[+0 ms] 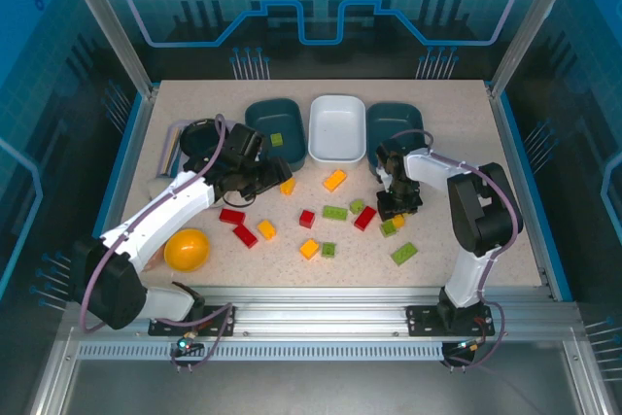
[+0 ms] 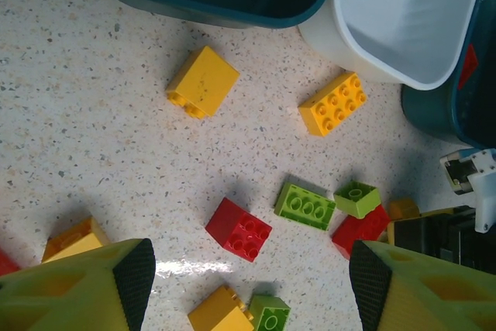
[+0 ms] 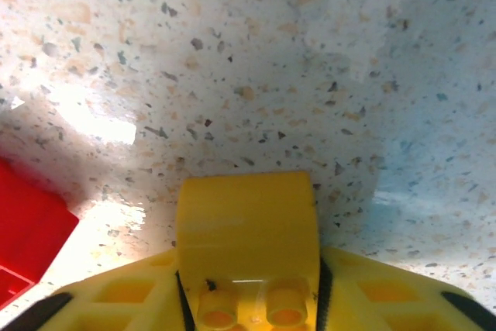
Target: Sort the legos into containers by color
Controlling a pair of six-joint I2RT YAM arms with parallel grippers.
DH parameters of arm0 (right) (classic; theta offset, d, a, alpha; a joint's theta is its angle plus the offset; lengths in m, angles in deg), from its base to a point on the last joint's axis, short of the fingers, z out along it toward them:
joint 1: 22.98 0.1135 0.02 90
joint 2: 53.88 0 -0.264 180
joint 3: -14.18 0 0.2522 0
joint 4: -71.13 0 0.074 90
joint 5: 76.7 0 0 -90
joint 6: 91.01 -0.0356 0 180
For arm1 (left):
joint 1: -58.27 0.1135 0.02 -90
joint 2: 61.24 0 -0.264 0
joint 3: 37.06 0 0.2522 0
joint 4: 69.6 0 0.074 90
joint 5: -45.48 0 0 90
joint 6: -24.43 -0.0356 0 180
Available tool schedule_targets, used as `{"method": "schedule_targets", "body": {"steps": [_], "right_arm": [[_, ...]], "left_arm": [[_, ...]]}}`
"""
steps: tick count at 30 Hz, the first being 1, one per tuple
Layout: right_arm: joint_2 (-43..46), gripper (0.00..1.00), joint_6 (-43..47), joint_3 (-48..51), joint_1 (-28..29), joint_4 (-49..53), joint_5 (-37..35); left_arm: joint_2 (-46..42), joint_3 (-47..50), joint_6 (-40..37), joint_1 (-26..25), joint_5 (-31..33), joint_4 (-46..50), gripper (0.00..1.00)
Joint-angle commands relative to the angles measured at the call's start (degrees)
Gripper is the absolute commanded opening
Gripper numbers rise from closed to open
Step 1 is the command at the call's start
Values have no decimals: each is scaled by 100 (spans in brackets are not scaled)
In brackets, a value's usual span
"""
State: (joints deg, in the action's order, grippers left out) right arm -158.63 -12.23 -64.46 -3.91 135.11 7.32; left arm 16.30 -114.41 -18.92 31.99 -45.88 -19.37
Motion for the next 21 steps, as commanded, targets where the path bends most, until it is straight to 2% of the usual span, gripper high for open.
{"method": "schedule_targets", "body": {"steps": [1, 5, 10, 15, 18, 21], "right_arm": [[69, 31, -87, 35, -69, -47, -234], [724, 23, -292, 90, -62, -59, -393], [1357, 21, -495, -632, 249, 170, -282], [702, 20, -940, -1798, 582, -43, 5], [-73, 20, -1229, -2668, 633, -166, 223], [-962, 20, -1363, -3599, 694, -138, 140]], "left_arm": [[-195, 61, 58, -94, -253, -332, 71], [-195, 132, 47, -131, -771, -801, 71], [-122, -194, -6, -103, -831, -773, 71], [150, -651, -48, 140, -926, -755, 71], [301, -838, -60, 383, -1028, -846, 71], [505, -1048, -95, 638, -1078, -853, 71]]}}
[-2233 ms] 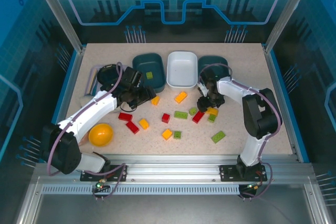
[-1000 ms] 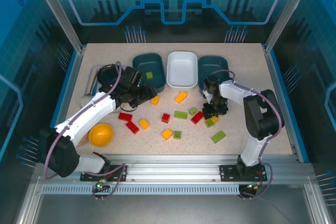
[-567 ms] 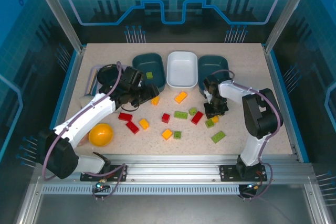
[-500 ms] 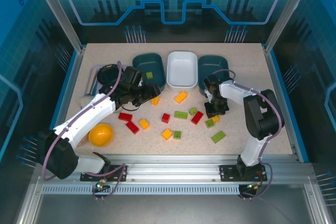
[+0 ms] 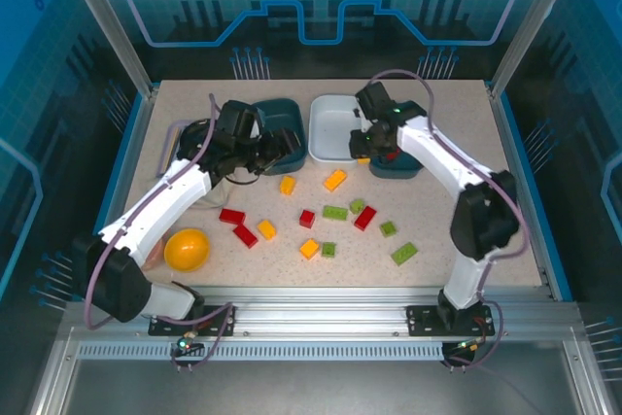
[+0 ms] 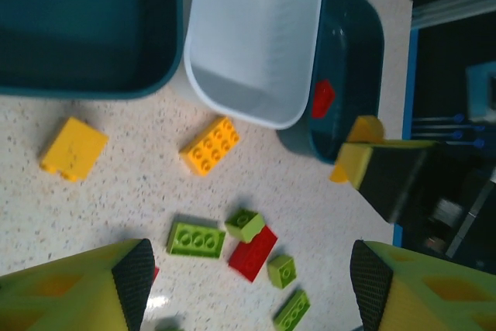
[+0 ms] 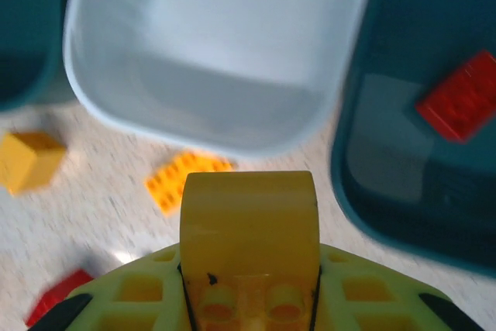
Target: Sort the legos into containers by color
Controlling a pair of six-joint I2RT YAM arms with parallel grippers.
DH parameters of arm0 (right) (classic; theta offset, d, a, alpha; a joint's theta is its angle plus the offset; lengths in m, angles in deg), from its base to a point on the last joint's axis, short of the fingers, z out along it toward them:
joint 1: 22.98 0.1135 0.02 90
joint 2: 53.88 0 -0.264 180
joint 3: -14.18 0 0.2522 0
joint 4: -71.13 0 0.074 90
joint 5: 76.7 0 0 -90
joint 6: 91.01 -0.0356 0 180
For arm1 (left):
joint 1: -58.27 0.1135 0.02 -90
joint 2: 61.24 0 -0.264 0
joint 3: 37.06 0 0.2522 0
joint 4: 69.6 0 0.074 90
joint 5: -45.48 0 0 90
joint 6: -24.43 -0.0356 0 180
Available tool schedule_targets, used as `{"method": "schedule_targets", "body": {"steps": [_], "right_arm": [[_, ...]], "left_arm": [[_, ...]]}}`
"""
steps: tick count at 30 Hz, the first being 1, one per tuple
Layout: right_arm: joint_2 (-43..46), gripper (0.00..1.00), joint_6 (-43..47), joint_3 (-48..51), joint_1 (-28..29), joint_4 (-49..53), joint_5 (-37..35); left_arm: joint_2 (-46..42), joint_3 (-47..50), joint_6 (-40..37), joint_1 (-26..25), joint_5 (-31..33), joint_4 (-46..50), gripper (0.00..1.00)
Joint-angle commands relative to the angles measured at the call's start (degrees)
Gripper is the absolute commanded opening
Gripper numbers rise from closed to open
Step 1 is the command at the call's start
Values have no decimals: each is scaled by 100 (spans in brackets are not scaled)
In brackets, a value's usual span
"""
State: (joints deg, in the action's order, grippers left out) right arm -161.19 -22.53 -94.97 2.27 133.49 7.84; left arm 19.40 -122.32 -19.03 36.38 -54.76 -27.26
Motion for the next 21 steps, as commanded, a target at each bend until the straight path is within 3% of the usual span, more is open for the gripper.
{"method": "schedule_targets", "body": {"steps": [1, 8, 13, 18, 21], "right_arm": [[-986, 21, -407, -906, 68, 81, 51], [-2929, 23, -753, -3023, 36, 623, -139], [-3880, 33, -853, -4235, 21, 1080, -47], [-3811, 53, -648, -4613, 89, 1084, 88], [-3407, 58, -492, -4580, 141, 1047, 106]], "left_arm": [[258, -308, -80, 283, -182, -42, 71], [490, -354, -34, 638, -76, 105, 71], [387, -251, -31, 760, 197, 589, 71], [94, -123, -97, 791, 418, 1040, 71], [-62, -48, -162, 792, 498, 1274, 71]]}}
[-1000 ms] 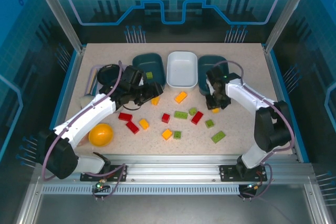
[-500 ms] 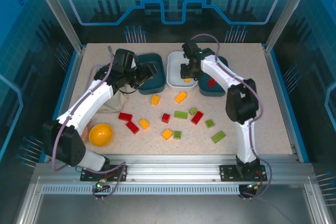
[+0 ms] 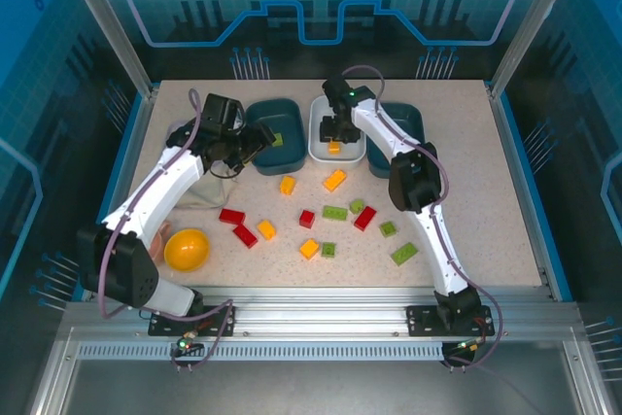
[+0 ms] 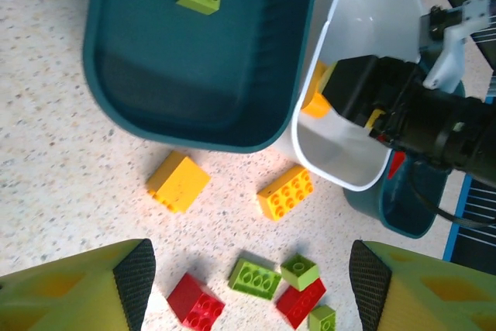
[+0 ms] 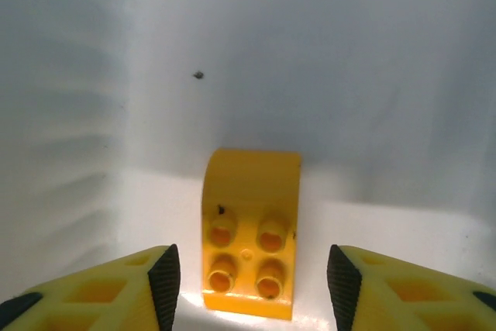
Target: Sort the legos into containers by color
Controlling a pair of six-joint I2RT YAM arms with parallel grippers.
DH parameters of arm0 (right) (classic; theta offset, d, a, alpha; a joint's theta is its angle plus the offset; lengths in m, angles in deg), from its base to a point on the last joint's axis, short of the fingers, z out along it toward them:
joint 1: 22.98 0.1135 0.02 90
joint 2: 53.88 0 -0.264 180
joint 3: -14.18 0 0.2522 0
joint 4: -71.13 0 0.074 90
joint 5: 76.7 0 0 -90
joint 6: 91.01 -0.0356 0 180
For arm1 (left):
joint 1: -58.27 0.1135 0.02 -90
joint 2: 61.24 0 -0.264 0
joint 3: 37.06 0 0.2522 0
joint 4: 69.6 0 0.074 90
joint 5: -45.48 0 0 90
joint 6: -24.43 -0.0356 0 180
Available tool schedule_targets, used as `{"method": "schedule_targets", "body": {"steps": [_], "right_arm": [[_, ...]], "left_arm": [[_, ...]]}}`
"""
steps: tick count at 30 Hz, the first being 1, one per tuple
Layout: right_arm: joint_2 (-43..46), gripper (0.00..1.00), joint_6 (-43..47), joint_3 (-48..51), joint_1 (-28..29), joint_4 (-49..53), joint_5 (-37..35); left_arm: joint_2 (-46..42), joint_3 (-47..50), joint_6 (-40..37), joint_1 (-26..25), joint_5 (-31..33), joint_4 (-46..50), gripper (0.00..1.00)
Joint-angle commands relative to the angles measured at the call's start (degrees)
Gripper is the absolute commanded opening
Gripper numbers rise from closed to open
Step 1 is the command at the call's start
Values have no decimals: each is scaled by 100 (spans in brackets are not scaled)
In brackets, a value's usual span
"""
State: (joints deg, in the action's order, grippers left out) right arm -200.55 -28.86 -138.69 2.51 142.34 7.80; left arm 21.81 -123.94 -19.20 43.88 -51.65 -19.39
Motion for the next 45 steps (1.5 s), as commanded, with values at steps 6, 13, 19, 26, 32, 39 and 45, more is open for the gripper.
{"method": "schedule_targets", "body": {"steps": [6, 13, 19, 26, 32, 39, 45], "right_arm": [[2280, 56, 455, 1427, 274, -629, 48], [4981, 54, 678, 4699, 557, -2110, 217], [6943, 54, 398, 6979, 952, -2543, 240], [8083, 54, -158, 8337, 1630, -2423, -66], [8158, 54, -277, 8487, 2025, -2451, -305], [8050, 57, -222, 8661, 2034, -2937, -83], [8111, 72, -278, 8699, 1803, -3210, 333]], "left_arm": [[-567, 341, -410, 42, 193, 823, 70], [-804, 721, -578, 17, 125, 1005, 69], [-980, 1125, -485, -138, 163, 1017, 68], [-1202, 1596, -101, -345, 292, 1038, 66], [-1116, 1750, 19, -421, 187, 850, 63], [15, 1206, -1203, -1073, 553, 114, 66], [1237, 565, -1691, -1424, 1350, -202, 75]]}}
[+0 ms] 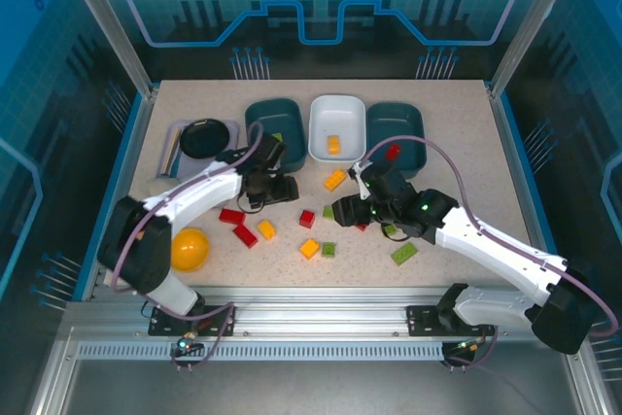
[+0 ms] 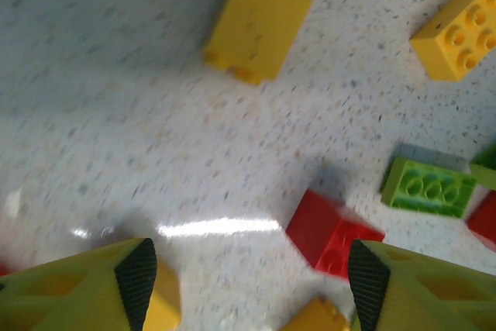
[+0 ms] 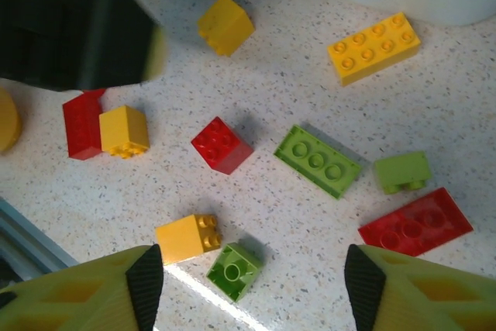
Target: Sort the legos into containers by color
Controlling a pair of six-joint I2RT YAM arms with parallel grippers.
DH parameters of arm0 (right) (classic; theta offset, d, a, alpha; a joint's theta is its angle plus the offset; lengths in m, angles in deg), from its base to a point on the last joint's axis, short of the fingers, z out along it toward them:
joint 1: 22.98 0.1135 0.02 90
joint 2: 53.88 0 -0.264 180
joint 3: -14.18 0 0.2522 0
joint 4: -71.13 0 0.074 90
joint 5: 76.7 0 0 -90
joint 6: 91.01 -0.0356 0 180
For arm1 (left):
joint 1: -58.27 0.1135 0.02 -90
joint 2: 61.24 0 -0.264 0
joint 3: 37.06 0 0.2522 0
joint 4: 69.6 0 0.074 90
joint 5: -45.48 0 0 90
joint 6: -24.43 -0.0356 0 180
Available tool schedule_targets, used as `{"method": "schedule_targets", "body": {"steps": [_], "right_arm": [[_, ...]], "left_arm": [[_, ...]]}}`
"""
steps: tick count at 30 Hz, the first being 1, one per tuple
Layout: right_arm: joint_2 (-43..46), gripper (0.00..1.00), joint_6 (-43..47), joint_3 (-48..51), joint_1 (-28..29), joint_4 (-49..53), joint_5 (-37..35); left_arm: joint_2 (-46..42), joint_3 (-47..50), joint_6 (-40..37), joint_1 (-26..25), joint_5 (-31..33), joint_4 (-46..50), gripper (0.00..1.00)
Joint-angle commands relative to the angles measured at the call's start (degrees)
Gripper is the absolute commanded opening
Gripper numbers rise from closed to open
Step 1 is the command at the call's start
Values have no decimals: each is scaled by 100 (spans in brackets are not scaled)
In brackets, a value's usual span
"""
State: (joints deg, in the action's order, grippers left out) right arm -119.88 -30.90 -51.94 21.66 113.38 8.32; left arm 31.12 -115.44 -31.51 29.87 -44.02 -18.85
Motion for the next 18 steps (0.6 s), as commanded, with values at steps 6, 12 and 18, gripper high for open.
{"method": "schedule_targets", "body": {"steps": [6, 12, 18], "right_arm": [[253, 89, -400, 129, -642, -527, 1112], [392, 89, -490, 155, -908, -342, 1226], [481, 88, -524, 165, -1098, -223, 1288]], "left_arm": [[1203, -789, -853, -24, 985, -357, 77], [1909, -1356, -995, -25, 1029, -325, 73], [2364, -1748, -1007, -24, 1190, -221, 52]]}}
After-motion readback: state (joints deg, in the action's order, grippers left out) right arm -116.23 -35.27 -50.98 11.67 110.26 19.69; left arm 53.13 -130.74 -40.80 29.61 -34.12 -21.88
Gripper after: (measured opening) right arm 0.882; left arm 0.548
